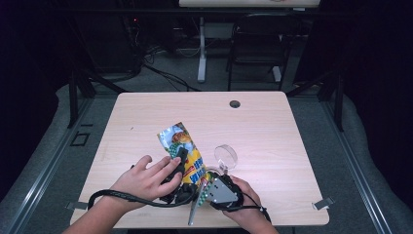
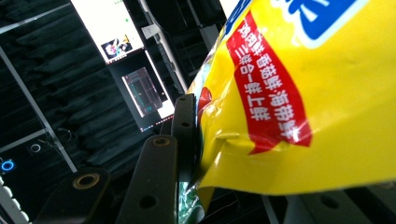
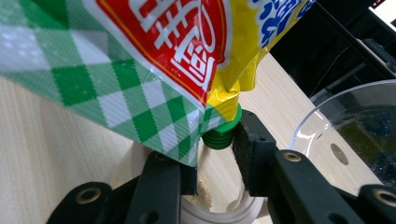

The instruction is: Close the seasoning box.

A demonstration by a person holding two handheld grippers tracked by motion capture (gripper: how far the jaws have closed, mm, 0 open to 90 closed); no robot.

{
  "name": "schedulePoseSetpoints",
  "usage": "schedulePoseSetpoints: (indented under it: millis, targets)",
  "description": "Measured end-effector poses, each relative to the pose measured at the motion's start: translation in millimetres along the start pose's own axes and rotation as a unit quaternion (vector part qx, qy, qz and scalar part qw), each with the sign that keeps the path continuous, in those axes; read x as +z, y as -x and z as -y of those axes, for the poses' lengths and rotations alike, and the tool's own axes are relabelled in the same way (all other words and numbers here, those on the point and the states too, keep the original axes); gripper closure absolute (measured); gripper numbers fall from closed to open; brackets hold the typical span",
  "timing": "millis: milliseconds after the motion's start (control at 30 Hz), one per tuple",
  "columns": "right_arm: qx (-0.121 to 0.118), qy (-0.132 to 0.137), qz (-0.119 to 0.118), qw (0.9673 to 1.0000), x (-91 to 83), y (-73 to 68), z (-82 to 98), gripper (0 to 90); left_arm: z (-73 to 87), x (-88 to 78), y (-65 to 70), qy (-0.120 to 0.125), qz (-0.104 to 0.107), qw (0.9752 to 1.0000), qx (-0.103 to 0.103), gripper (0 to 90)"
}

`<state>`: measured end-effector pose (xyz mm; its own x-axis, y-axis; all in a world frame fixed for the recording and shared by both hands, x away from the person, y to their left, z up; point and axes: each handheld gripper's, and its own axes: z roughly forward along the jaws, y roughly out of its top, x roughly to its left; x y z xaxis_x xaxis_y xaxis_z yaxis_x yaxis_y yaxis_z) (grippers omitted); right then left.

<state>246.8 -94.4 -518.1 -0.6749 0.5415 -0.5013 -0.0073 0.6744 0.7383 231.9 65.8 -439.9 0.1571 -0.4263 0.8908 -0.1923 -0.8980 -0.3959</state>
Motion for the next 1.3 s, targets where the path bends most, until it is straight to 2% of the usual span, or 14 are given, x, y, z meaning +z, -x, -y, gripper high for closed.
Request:
schedulePoseSetpoints:
  millis: [833, 1233, 1300]
  targets:
    - [-0.003, 0.001, 0.004, 1.0000, -0.6, -0.3, -0.1, 71.8, -0.6, -0.4, -0.6, 0.001, -0.001, 1.0000, -0.003, 73.5]
    - [-0.005, 0.001, 0.005, 1.0000, -0.9, -0.2, -0.2, 71.7, -1.1, -1.2, -1.8, -0.001, -0.003, 1.0000, 0.005, 73.4]
    - [-0.005, 0.003, 0.007, 1.0000, -0.6, -0.9, -0.1, 71.8, -0.9, -1.0, -0.9, 0.000, -0.002, 1.0000, -0.001, 73.3]
